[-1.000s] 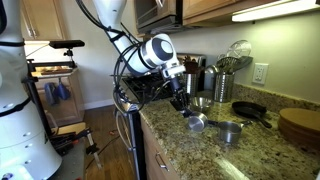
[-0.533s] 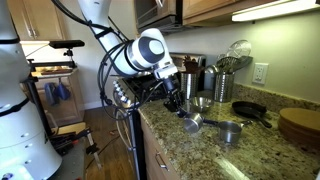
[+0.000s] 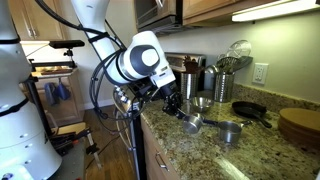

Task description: Seperate the silver pots.

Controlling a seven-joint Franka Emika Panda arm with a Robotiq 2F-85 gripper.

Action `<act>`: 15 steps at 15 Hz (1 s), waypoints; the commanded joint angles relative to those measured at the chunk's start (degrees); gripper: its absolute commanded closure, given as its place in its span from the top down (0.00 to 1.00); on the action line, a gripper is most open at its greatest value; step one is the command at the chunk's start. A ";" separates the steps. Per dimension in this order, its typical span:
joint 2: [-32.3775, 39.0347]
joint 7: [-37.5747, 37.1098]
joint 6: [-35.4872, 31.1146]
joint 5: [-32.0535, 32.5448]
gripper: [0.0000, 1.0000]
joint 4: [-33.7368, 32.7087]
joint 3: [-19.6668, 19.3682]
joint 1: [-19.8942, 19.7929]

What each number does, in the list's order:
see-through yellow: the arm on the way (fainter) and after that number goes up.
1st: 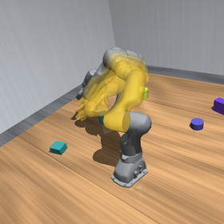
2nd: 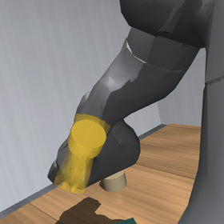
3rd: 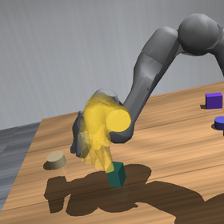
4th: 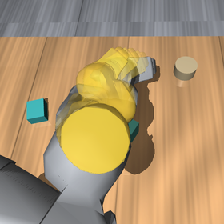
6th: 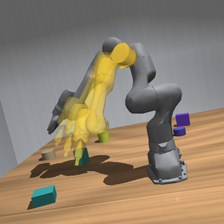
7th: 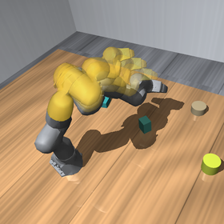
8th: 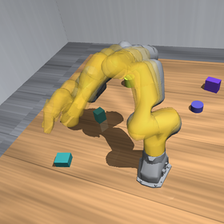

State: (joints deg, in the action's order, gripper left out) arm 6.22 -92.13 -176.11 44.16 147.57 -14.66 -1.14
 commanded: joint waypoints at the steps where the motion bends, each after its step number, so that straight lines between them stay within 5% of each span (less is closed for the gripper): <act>1: 0.07 -0.84 -10.28 3.57 0.08 2.25 -3.19 -1.50; 8: 2.23 0.90 -21.17 2.68 0.08 4.66 -9.52 -1.39; 9: 1.96 10.53 -22.32 -7.66 0.08 6.53 -3.09 -6.64; 10: 2.86 12.32 -24.66 -10.47 0.08 7.30 -2.04 -7.46; 11: 4.17 7.76 -26.56 -5.48 0.08 6.83 -6.32 -4.31; 15: 0.86 7.54 -22.70 -4.55 0.08 6.91 -0.54 -8.36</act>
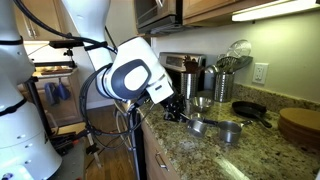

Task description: Seperate the silver pots.

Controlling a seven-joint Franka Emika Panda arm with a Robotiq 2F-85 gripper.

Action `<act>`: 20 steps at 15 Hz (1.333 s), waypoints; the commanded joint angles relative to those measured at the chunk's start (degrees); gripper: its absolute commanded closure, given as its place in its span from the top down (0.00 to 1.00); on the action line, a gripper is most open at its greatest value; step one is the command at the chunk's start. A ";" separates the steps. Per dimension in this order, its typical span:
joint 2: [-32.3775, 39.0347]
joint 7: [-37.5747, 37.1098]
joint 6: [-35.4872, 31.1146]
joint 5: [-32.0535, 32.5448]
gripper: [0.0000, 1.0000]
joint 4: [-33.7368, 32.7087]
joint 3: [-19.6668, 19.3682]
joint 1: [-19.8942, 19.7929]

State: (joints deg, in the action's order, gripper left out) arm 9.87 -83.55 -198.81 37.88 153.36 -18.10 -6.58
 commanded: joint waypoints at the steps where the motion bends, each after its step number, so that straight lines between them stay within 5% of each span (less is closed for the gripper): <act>1: -2.92 -1.26 0.05 1.91 0.08 0.93 4.03 -3.55; 8: -2.71 -4.45 0.07 4.76 0.08 -0.98 14.48 -11.86; 20: -0.39 -6.03 0.30 7.33 0.08 -2.58 32.79 -33.02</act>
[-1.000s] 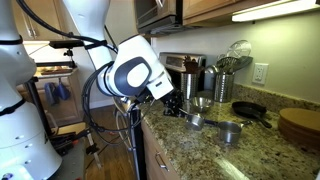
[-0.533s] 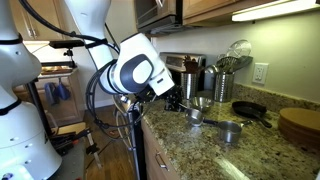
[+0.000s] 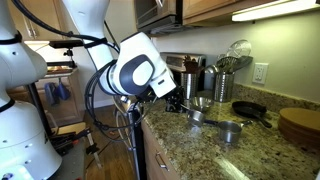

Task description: Seperate the silver pots.

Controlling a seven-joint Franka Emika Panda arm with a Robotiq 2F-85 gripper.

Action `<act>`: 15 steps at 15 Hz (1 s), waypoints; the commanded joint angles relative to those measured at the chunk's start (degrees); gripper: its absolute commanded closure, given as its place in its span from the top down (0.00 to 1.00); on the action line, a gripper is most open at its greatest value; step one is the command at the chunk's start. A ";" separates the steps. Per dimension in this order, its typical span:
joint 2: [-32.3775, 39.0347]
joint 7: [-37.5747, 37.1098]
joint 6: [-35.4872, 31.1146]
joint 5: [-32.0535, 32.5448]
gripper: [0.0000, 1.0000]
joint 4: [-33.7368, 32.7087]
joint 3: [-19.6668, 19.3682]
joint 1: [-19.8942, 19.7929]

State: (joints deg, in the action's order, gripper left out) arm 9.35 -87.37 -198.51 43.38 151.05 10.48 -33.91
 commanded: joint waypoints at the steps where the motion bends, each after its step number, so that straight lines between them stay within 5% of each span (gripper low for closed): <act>1: 0.21 -2.05 0.01 1.67 0.08 -0.14 5.68 -7.42; 15: 6.20 1.72 0.20 1.08 0.08 -1.40 29.49 -36.12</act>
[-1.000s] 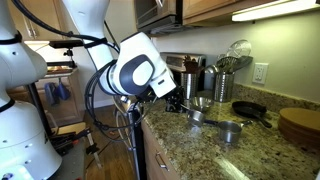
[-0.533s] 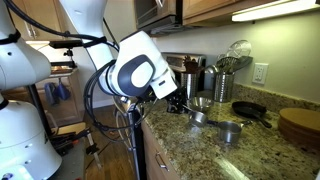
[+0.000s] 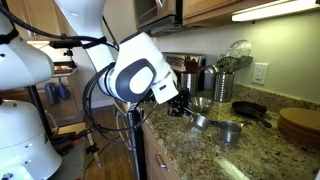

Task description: Seperate the silver pots.

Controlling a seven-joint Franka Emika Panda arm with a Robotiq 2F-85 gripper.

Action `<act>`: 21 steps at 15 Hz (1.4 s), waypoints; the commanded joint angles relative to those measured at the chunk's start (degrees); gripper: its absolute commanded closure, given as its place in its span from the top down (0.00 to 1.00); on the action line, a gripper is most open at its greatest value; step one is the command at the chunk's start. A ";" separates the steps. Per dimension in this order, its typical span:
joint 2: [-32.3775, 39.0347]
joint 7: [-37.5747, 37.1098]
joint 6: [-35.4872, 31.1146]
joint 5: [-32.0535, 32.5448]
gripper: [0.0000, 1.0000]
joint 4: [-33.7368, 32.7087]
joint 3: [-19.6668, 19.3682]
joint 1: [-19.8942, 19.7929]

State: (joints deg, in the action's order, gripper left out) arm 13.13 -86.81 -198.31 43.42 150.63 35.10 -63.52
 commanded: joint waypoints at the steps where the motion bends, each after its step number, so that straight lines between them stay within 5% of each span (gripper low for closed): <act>1: 3.19 1.95 0.00 0.89 0.08 -0.96 6.17 -8.35; 7: 8.21 9.01 0.03 0.27 0.08 -0.72 12.22 -17.76; 21: 20.18 27.01 0.07 -3.68 0.08 -2.46 15.79 -23.44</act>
State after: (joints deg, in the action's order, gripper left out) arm 30.12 -66.06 -198.26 43.19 148.48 47.92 -83.76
